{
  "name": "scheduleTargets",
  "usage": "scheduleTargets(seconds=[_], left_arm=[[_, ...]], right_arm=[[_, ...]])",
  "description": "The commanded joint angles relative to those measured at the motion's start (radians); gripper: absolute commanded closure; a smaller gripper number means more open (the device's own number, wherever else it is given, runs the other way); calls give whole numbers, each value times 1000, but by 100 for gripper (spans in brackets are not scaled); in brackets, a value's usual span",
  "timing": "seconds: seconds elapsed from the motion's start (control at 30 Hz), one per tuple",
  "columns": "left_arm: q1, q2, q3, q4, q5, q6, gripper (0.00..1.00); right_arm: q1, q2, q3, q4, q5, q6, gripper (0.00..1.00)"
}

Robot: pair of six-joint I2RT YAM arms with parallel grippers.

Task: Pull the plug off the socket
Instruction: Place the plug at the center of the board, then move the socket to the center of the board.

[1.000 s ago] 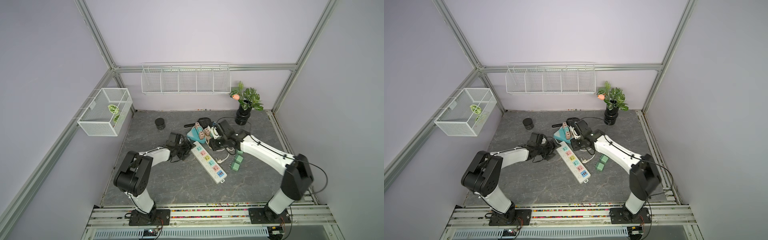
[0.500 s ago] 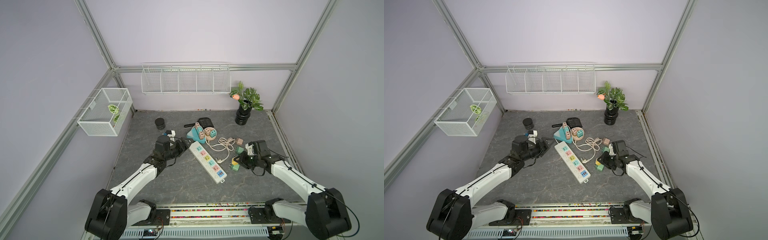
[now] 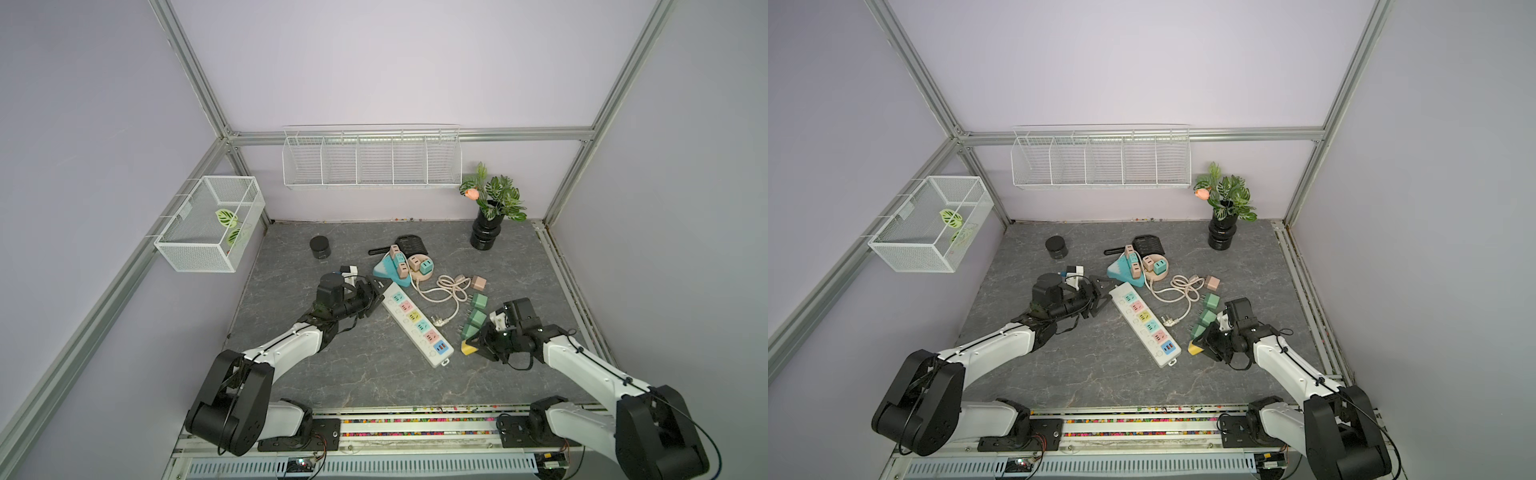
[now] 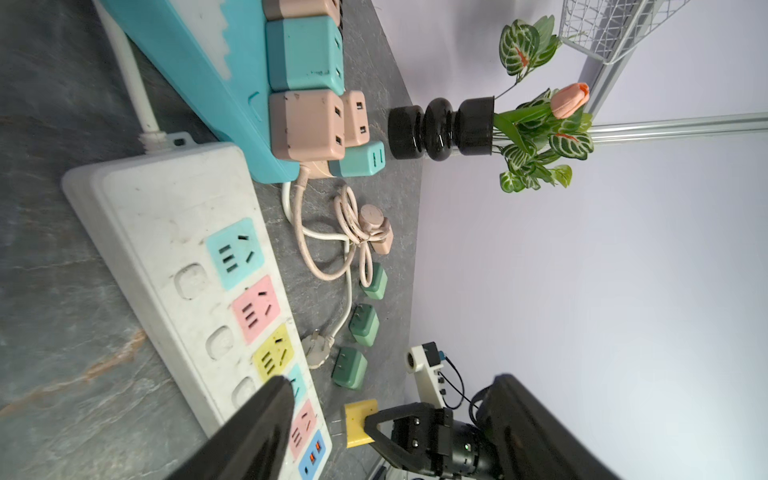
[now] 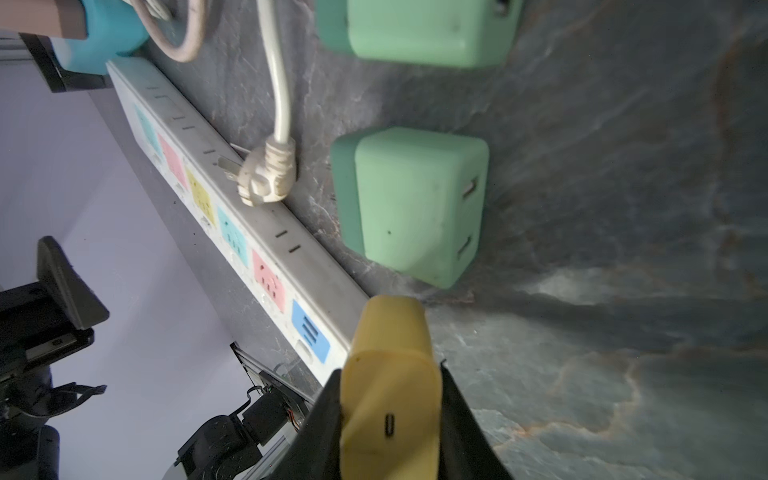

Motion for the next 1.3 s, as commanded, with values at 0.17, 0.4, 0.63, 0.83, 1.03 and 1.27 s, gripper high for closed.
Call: scheduleTargets(seconds=[0.17, 0.4, 0.63, 0.83, 1.03, 1.27], left_arm=[[-1, 10, 23, 22, 42, -16, 21], [-2, -72, 46, -116, -22, 56, 21], [-1, -141, 36, -179, -143, 86, 22], [2, -179, 3, -185, -268, 74, 24], [25, -212, -72, -164, -304, 80, 23], [32, -236, -73, -261, -289, 110, 22]], right_arm=[[25, 15, 11, -75, 47, -56, 45], [22, -138, 76, -241, 212, -138, 35], [24, -147, 109, 136, 58, -254, 36], [77, 175, 278, 473, -111, -297, 37], [222, 593, 773, 64, -7, -477, 40], [303, 909, 1253, -322, 343, -577, 39]])
